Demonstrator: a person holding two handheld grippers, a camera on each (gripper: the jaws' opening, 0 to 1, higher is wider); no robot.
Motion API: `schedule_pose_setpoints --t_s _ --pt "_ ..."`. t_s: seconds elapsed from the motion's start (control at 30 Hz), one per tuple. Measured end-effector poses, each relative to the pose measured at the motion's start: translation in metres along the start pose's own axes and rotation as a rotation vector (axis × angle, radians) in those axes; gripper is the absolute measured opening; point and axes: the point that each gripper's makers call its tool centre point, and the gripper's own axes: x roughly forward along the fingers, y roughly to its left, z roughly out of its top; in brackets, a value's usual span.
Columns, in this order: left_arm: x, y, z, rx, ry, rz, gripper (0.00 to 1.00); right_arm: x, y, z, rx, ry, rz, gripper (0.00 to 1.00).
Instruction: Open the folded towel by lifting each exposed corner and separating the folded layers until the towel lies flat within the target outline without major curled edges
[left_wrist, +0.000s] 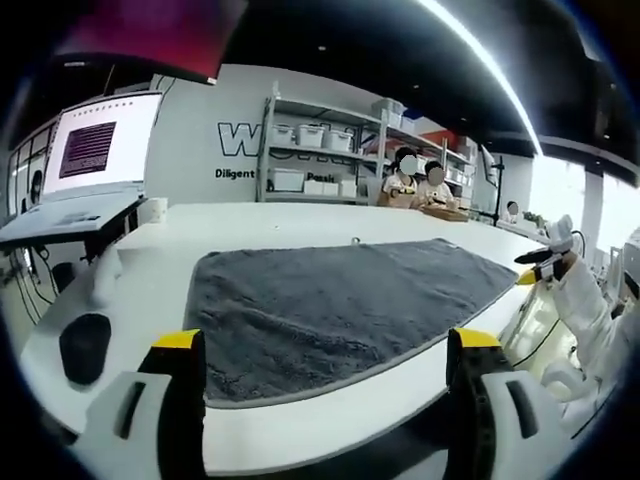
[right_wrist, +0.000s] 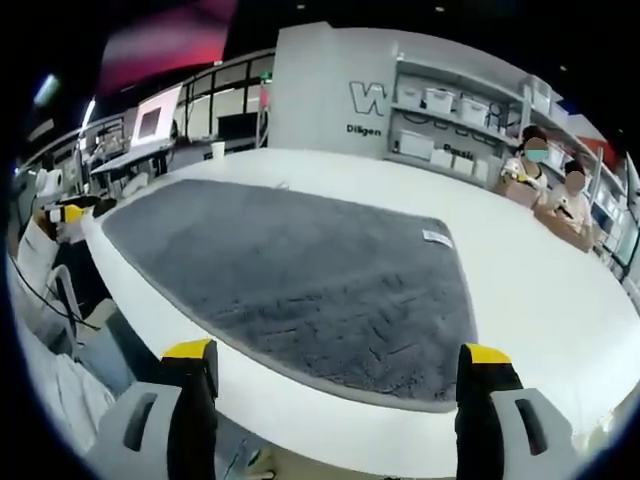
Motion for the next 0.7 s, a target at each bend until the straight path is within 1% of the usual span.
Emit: schedule_pose_setpoints --t_s 0.2,0.4,0.7 --pt "0.006 -0.002 0.004 -0.001 0.000 -0.003 0.99 0.004 0.004 0.007 0.003 -0.008 0.003 0.99" --pt "0.012 -0.008 0.006 -0.001 0.002 -0.019 0.99 0.010 0.013 0.014 0.008 -0.020 0.020 0.99" --pt "0.020 -0.004 0.007 -0.018 0.001 -0.027 0.99 0.024 0.018 0.019 0.001 -0.004 0.036 0.98"
